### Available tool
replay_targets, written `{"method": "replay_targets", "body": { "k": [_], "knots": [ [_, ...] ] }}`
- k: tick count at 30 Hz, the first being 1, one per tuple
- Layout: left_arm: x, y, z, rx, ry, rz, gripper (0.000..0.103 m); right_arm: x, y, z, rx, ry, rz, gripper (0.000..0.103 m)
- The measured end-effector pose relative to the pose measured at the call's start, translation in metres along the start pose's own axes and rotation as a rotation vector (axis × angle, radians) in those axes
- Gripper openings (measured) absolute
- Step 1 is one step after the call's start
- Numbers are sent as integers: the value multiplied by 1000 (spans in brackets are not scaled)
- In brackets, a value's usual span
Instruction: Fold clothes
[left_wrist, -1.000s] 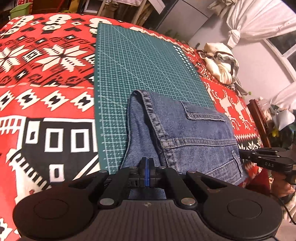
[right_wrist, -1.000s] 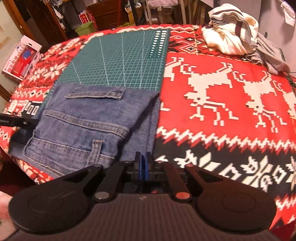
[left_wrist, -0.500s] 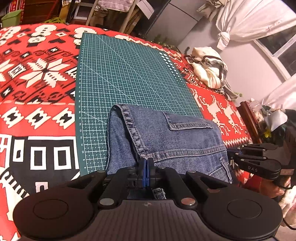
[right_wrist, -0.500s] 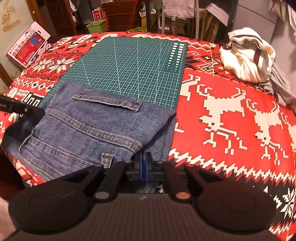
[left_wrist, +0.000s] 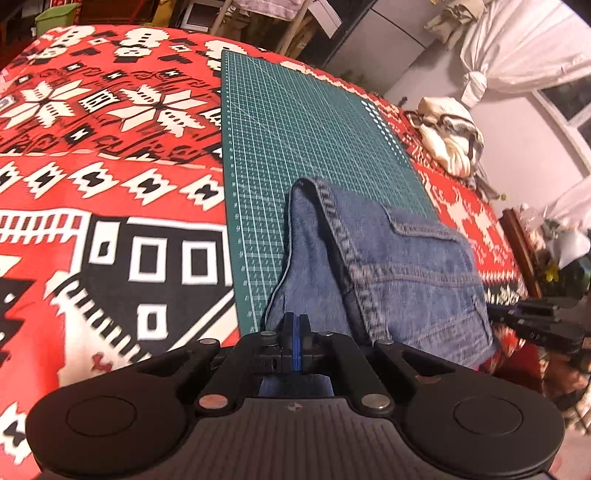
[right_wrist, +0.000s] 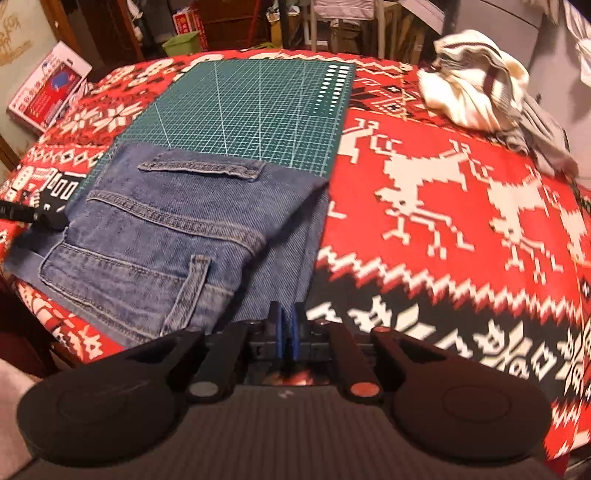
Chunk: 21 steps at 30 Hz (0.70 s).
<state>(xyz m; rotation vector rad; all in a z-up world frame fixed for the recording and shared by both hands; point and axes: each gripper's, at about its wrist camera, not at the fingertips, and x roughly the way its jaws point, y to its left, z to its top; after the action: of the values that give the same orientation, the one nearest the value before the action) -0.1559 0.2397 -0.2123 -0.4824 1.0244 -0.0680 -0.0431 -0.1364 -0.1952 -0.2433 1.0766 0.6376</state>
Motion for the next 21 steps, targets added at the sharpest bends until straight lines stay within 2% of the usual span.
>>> {"method": "replay_targets", "body": {
  "k": [6,9,15,21],
  "knots": [
    [-12,-11,-10,58,23,48,2,-22,2,3,29,-39,30,6],
    [-15,-14,-14,67,36,46,2,-31,9,7,13,-63,59,6],
    [-19,-19,-19,89,40,39,3,-15,18,3,-15,10,52,6],
    [-28,-28,-17,106,27,23,2,-22,7,-5,11,7,57,6]
  ]
}}
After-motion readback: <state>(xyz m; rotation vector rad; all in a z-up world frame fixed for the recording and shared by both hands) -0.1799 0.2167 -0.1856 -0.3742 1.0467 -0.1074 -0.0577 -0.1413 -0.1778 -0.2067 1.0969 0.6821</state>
